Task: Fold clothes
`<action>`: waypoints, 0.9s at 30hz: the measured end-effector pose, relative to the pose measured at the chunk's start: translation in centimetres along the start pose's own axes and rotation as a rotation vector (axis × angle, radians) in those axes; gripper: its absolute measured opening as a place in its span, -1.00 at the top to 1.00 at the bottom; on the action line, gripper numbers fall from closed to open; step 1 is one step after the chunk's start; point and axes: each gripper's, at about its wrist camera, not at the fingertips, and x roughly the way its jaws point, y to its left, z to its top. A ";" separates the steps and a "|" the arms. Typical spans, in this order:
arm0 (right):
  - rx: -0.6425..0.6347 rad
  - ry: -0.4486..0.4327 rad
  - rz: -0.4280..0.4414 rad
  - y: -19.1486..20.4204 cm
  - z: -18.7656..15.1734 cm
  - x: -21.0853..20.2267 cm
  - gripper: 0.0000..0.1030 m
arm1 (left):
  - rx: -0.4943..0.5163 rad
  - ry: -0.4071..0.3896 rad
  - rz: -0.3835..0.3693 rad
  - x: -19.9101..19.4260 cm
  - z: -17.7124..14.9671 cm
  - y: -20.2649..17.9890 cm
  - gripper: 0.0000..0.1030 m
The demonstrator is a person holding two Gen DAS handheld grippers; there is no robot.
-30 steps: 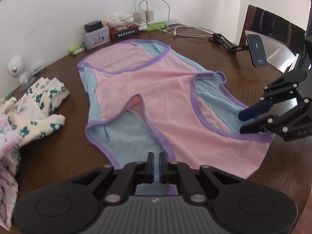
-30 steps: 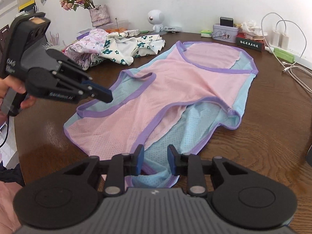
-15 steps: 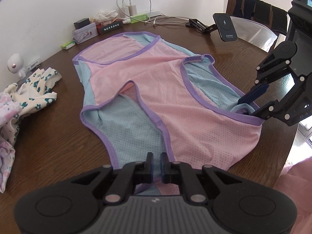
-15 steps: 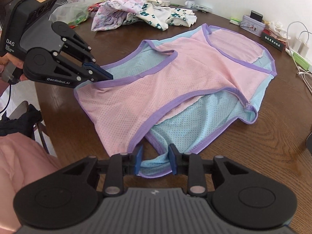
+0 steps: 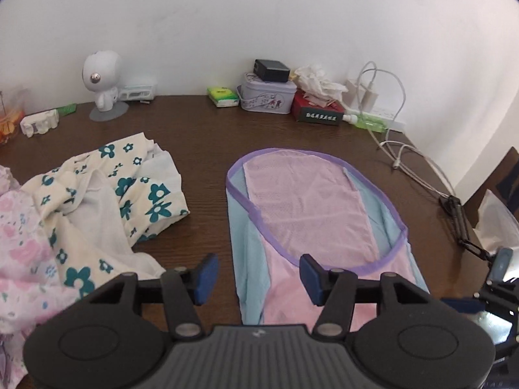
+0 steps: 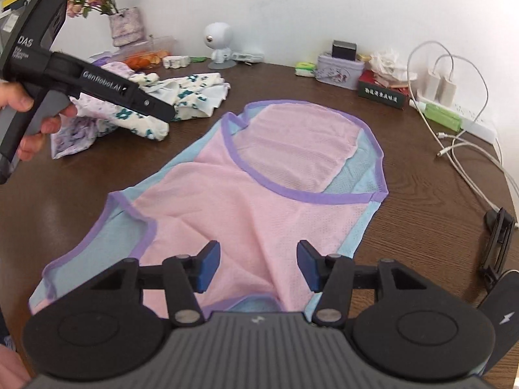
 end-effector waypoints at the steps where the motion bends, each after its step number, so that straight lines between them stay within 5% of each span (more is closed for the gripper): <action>1: 0.019 0.013 0.001 -0.6 0.0 1.0 -0.03 | 0.004 0.028 0.038 1.8 1.2 -0.3 -0.04; 4: 0.048 0.038 0.017 -1.4 -0.4 3.2 -0.03 | 0.072 0.099 0.141 6.5 3.4 -1.8 -0.01; 8: 0.016 0.036 0.035 -1.1 -1.3 4.0 -0.05 | 0.132 0.139 0.188 10.0 4.8 -3.0 0.10; 12: -0.011 0.028 0.024 -0.6 -1.5 4.0 -0.08 | 0.145 0.193 0.220 11.8 5.2 -3.2 0.77; 15: -0.048 0.020 0.011 -0.1 -1.8 4.0 -0.12 | 0.156 0.200 0.252 11.9 5.3 -3.1 0.93; 21: -0.080 0.004 -0.003 0.4 -2.3 4.0 -0.18 | 0.155 0.150 0.373 11.3 5.7 -1.7 0.97; 27: -0.066 -0.002 0.004 0.6 -2.3 4.1 -0.31 | 0.071 -0.037 0.255 5.6 4.5 -0.6 0.56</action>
